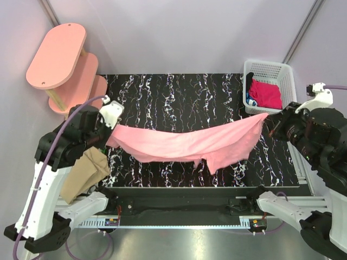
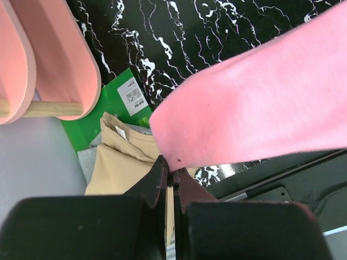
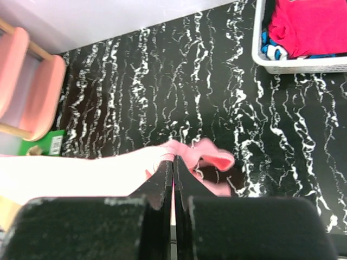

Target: Fold and stack the t-shirts

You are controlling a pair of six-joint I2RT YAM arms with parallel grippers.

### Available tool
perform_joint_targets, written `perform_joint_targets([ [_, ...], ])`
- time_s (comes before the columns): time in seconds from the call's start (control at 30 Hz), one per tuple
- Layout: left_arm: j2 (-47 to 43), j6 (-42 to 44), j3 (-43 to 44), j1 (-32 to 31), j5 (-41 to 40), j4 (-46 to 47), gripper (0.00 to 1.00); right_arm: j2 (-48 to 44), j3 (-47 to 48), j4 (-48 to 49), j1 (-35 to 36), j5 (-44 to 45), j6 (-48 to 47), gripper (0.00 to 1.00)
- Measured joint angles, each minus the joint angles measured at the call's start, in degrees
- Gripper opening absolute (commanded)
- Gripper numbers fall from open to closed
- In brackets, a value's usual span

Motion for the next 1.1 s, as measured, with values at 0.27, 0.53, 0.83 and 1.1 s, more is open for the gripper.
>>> perform_joint_targets([
  [0.27, 2.25, 2.91, -15.02, 0.02, -0.46, 2.32, 0.0, 7.91, 0.22, 2.05, -0.15, 2.89, 0.11, 0.0],
  [0.53, 34.32, 8.81, -20.57, 5.11, -0.5, 18.34, 0.0, 38.42, -5.51, 20.17, -14.23, -1.09, -0.61, 0.0],
  [0.83, 65.48, 11.87, 1.49, 9.68, -6.82, 24.68, 0.73, 64.3, -2.34, 24.61, -20.79, -2.73, -0.7, 0.05],
  [1.1, 62.2, 10.38, 4.02, 11.23, -10.34, 28.55, 0.99, 64.94, 1.84, 27.26, -20.72, -3.98, -2.27, 0.46],
])
